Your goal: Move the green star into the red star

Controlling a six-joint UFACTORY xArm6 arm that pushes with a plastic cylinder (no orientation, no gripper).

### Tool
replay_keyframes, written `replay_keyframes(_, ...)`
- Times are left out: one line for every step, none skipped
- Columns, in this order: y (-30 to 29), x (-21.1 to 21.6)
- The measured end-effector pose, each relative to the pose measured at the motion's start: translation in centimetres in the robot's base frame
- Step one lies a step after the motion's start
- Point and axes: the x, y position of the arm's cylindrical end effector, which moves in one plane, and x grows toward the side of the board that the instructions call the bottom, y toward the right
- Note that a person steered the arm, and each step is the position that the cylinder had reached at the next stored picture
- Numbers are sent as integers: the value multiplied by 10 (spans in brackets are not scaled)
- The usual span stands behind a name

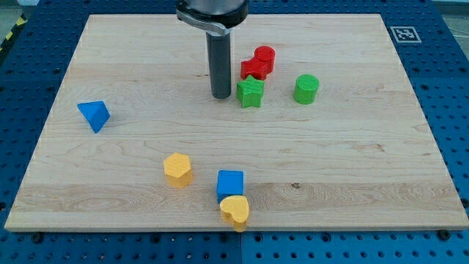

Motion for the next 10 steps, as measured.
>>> replay_keyframes(11, 31)
replay_keyframes(39, 46)
replay_keyframes(53, 49)
replay_keyframes(46, 49)
replay_keyframes(-5, 49)
replay_keyframes(-46, 49)
replay_keyframes(-53, 28)
replay_keyframes(-23, 4)
replay_keyframes(-21, 4)
replay_keyframes(-7, 4)
